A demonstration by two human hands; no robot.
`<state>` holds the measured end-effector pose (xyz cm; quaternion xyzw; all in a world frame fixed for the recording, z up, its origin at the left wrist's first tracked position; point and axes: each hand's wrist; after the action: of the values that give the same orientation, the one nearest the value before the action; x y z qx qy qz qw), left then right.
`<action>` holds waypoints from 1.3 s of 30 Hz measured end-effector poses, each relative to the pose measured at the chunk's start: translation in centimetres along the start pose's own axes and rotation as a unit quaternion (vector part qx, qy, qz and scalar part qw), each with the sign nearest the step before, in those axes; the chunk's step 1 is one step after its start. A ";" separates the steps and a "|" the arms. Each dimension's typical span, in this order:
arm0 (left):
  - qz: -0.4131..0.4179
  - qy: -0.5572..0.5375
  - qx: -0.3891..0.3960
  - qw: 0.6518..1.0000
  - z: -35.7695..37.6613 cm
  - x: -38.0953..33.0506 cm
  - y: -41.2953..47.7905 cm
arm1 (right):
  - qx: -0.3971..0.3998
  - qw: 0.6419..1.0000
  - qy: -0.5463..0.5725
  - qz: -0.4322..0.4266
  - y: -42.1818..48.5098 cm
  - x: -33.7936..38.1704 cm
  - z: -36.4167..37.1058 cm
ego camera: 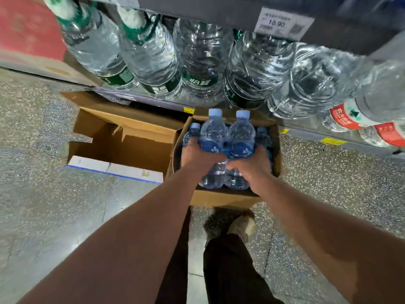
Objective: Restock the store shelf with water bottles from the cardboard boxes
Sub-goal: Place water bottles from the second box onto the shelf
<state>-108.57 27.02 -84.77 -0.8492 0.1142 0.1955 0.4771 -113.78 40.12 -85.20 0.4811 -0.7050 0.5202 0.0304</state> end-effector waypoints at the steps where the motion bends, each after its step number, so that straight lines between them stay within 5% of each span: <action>1: 0.006 -0.015 0.001 1.000 -1.0 -0.2 -0.8 | 0.005 1.000 -0.006 -0.012 -0.8 0.8 -0.3; 14: 0.112 -0.078 0.042 0.990 -15.2 -4.2 -10.6 | 0.004 0.992 0.088 -0.091 -14.1 10.7 -1.1; 27: 0.300 -0.082 -0.039 0.950 -29.9 -10.8 -22.0 | -0.087 0.948 0.179 -0.248 -30.2 23.9 -4.3; 39: 0.353 -0.153 -0.090 0.919 -36.1 -15.9 -31.8 | -0.065 0.927 0.174 -0.327 -38.1 32.1 -9.7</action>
<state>-102.67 12.74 -36.49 -0.7532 0.3138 0.4878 0.3103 -108.30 26.90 -36.50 0.5839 -0.5250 0.5095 0.3519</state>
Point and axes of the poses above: each hand's wrist, its own y-axis towards the middle knuckle, its own z-axis out of the palm, x = y × z, and after that the axes turned 5 degrees about -z, right-handed
